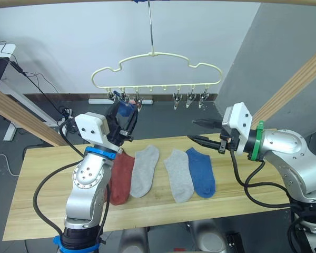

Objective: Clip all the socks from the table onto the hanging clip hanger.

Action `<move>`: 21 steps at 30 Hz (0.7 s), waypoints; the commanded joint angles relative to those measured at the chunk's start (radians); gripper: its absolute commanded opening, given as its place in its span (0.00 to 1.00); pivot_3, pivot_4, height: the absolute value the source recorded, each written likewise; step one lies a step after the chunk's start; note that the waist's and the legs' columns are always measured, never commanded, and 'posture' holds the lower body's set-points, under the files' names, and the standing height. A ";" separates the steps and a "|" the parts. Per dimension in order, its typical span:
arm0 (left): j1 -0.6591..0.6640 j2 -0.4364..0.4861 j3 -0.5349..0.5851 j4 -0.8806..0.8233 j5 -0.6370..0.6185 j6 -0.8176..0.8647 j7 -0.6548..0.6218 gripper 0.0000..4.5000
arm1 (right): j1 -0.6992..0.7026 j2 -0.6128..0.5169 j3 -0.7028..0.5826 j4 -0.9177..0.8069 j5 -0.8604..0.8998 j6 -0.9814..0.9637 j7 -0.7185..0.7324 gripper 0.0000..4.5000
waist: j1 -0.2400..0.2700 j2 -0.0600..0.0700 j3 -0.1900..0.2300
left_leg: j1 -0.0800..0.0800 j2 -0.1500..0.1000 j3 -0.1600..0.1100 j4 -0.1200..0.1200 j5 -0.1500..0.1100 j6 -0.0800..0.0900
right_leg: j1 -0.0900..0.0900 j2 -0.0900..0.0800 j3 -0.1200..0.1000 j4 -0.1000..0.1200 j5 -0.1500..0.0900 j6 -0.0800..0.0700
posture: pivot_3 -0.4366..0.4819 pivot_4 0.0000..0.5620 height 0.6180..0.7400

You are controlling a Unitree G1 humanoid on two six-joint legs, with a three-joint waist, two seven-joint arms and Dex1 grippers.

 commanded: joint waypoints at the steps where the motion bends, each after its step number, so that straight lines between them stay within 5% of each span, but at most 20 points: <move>1: -0.006 -0.018 0.009 0.007 0.010 0.009 0.025 0.57 | -0.016 -0.013 -0.027 -0.044 0.030 -0.001 -0.005 0.48 | 0.000 0.000 0.000 | 0.000 0.000 0.000 0.000 0.000 0.000 | 0.000 0.000 0.000 0.000 0.000 0.000 | 0.20 0.57 1.00; 21: -0.064 -0.059 0.003 0.064 0.036 -0.031 0.047 0.57 | -0.042 -0.032 -0.058 -0.067 0.117 0.026 -0.034 0.48 | -0.023 0.000 0.000 | 0.000 0.000 0.000 0.001 0.000 0.000 | 0.001 0.000 0.000 0.001 0.000 0.000 | 0.17 0.56 1.00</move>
